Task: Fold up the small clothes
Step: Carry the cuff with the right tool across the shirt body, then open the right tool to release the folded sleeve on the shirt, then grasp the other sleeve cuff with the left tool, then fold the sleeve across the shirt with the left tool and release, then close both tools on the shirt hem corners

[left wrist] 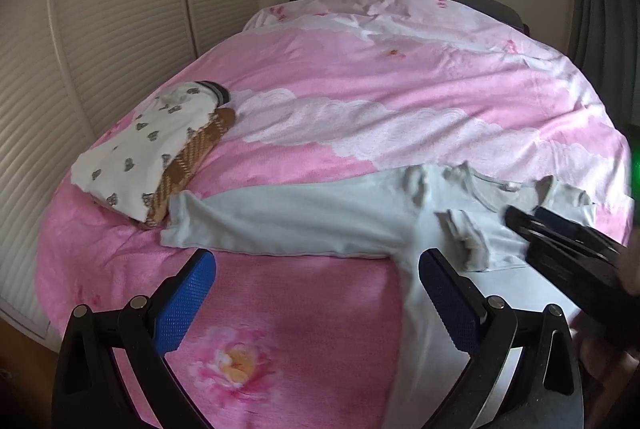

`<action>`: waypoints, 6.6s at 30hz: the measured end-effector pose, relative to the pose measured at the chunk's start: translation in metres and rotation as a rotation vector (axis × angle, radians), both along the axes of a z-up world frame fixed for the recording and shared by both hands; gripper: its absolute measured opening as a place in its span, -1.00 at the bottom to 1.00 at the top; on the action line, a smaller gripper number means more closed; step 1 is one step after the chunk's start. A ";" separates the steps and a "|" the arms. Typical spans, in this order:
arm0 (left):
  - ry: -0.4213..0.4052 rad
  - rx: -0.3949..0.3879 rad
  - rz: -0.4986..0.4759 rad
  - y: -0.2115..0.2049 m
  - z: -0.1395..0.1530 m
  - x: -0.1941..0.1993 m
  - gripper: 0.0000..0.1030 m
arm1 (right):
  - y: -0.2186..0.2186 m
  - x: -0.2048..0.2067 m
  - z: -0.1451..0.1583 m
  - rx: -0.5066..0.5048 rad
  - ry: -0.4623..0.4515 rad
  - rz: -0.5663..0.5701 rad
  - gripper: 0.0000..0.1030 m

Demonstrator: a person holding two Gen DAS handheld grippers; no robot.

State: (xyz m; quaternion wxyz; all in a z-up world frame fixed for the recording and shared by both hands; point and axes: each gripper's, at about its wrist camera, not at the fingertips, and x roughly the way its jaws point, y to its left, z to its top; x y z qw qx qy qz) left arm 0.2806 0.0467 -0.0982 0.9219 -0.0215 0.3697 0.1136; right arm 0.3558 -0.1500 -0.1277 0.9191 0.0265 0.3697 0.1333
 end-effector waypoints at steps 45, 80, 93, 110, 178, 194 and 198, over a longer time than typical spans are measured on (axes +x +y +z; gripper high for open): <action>0.012 0.000 -0.022 0.013 -0.037 0.003 1.00 | -0.043 -0.072 0.005 -0.008 0.002 -0.176 -0.10; -0.073 -0.385 0.156 0.244 -0.123 0.014 -0.34 | 0.164 -0.060 -0.021 -0.037 0.046 0.053 -0.10; -0.063 -0.378 0.134 0.238 -0.116 0.011 -0.88 | 0.144 -0.064 -0.012 -0.025 0.038 0.028 -0.10; -0.163 -0.155 -0.069 0.136 0.008 0.035 -0.88 | 0.064 -0.078 0.014 0.076 0.013 -0.052 -0.10; 0.028 -0.083 -0.252 -0.035 -0.061 -0.004 0.21 | -0.149 -0.091 -0.020 -0.081 0.070 -0.305 -0.11; 0.026 -0.104 -0.236 -0.027 -0.099 -0.141 0.21 | -0.157 -0.246 -0.040 -0.069 0.026 -0.377 -0.11; 0.026 -0.122 -0.214 -0.020 -0.107 -0.149 0.21 | -0.167 -0.256 -0.050 -0.046 0.049 -0.402 -0.11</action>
